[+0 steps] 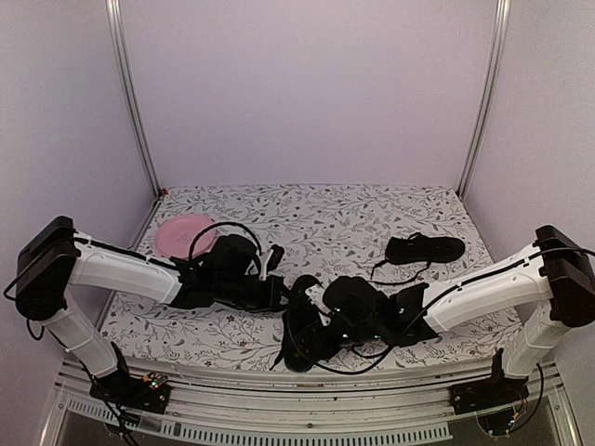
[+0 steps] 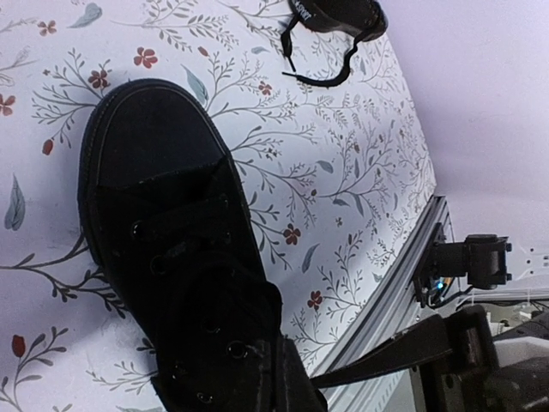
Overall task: Tie the shoes
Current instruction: Wrap the shoelace around a loop with the shoelace.
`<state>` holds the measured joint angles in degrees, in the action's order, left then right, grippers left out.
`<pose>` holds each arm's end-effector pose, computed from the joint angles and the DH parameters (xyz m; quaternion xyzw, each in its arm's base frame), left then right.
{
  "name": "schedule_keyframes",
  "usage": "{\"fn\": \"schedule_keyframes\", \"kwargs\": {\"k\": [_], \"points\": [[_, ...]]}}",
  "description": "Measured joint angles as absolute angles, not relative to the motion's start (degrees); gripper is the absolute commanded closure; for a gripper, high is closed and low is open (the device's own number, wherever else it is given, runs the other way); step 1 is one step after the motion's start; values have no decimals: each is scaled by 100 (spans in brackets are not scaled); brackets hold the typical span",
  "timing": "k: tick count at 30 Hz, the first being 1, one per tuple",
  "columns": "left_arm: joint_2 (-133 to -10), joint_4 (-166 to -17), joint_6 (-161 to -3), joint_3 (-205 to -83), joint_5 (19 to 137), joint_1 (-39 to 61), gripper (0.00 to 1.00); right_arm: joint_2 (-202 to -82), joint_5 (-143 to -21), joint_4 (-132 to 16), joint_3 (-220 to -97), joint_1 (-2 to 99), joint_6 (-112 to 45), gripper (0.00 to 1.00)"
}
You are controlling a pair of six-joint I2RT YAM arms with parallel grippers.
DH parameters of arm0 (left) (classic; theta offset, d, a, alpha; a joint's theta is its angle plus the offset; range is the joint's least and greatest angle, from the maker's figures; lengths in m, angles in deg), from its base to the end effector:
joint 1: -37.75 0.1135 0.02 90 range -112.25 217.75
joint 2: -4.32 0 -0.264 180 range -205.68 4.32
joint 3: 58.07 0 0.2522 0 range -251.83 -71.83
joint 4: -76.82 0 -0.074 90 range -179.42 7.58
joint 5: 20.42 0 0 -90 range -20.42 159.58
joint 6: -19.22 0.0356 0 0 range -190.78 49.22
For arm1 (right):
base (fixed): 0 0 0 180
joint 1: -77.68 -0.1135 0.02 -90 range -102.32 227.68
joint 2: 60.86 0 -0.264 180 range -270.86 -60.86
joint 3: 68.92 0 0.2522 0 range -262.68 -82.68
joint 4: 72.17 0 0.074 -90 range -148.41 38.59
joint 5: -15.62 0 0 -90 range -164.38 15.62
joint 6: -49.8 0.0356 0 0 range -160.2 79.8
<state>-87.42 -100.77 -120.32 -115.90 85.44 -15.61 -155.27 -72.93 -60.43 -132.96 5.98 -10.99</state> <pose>0.1859 -0.2662 0.1726 0.0917 0.8812 -0.4264 0.1824 0.1074 0.3218 0.1757 -0.3264 0.8536 0.3056 0.2673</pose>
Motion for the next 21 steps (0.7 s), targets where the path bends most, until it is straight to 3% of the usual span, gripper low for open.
{"fn": "schedule_keyframes", "kwargs": {"k": [9, 16, 21], "points": [[-8707, -10097, -12036, -11590, 8544, -1561, 100, -15838, -6970, -5684, -13607, 574, -1005, 55], [-8705, -10123, -12047, -11590, 8544, -1568, 100, -15960, -6895, -5568, -13679, 574, -1149, 96], [-8705, -10134, -12056, -11588, 8544, -1570, 100, -15932, -6814, -5523, -13781, 574, -1215, 98]]}}
